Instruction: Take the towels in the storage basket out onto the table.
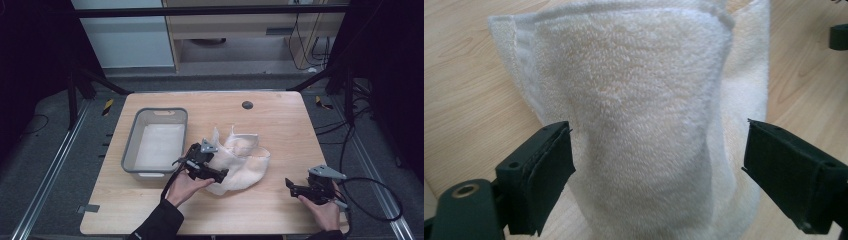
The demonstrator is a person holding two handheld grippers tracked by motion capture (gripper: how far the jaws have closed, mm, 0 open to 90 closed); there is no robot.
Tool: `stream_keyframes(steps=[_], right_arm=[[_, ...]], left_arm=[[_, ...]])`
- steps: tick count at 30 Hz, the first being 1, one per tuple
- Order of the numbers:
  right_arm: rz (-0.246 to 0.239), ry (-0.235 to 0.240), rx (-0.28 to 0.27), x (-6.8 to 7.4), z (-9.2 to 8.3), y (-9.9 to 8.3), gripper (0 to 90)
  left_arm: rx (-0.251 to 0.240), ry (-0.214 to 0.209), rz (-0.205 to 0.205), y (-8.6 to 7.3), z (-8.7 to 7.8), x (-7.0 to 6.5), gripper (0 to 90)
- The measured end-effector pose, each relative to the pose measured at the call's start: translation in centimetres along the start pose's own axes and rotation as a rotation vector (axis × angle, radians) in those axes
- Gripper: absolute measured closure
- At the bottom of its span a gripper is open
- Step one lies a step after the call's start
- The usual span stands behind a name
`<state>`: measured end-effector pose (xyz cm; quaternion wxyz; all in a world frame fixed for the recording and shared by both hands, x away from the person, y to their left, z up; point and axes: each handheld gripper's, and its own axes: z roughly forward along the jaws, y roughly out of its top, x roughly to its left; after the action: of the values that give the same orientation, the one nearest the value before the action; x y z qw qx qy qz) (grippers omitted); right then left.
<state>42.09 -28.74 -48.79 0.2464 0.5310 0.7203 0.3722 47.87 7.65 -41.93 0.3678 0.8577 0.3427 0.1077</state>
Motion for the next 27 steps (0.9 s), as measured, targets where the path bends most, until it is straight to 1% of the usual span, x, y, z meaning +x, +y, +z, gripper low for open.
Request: stream_keyframes(steps=[3,4,5,7,10,15,17,21,23,27], right_arm=[[0.001,0.001,0.002,0.0,0.0,0.0,6.5],[0.007,0.004,0.003,0.0,0.0,0.0,6.5],[-0.003,-0.002,-0.001,0.0,0.0,0.0,6.4],[0.0,-0.001,0.0,0.0,0.0,0.0,6.4],[0.003,-0.002,0.001,0.0,0.0,0.0,6.3],[0.004,-0.002,0.002,0.0,0.0,0.0,6.2],[0.003,-0.004,0.003,0.0,0.0,0.0,6.2],[0.012,-0.001,0.007,0.0,-0.1,0.0,6.1],[0.005,-0.006,0.004,0.0,-0.1,0.0,6.1],[0.005,-0.007,0.007,-0.1,-0.1,0.0,6.1]], left_arm=[[-0.011,-0.009,-0.001,-0.2,-0.6,0.1,11.6],[-0.016,-0.008,0.0,-0.3,-0.8,0.2,11.6],[-0.018,-0.004,0.003,-0.4,-1.0,0.2,11.7],[-0.02,-0.001,0.004,-0.7,-1.5,0.3,11.7],[-0.017,0.015,0.009,-1.1,-2.2,0.6,12.0],[-0.028,0.03,-0.001,-2.0,-3.4,1.2,12.0],[-0.032,0.044,-0.002,-2.5,-4.0,1.5,12.1],[-0.048,0.055,-0.011,-3.6,-5.2,2.2,12.8],[-0.066,0.056,-0.028,-4.2,-5.7,2.5,13.2],[-0.098,0.066,-0.05,-5.6,-6.5,3.1,14.2]])
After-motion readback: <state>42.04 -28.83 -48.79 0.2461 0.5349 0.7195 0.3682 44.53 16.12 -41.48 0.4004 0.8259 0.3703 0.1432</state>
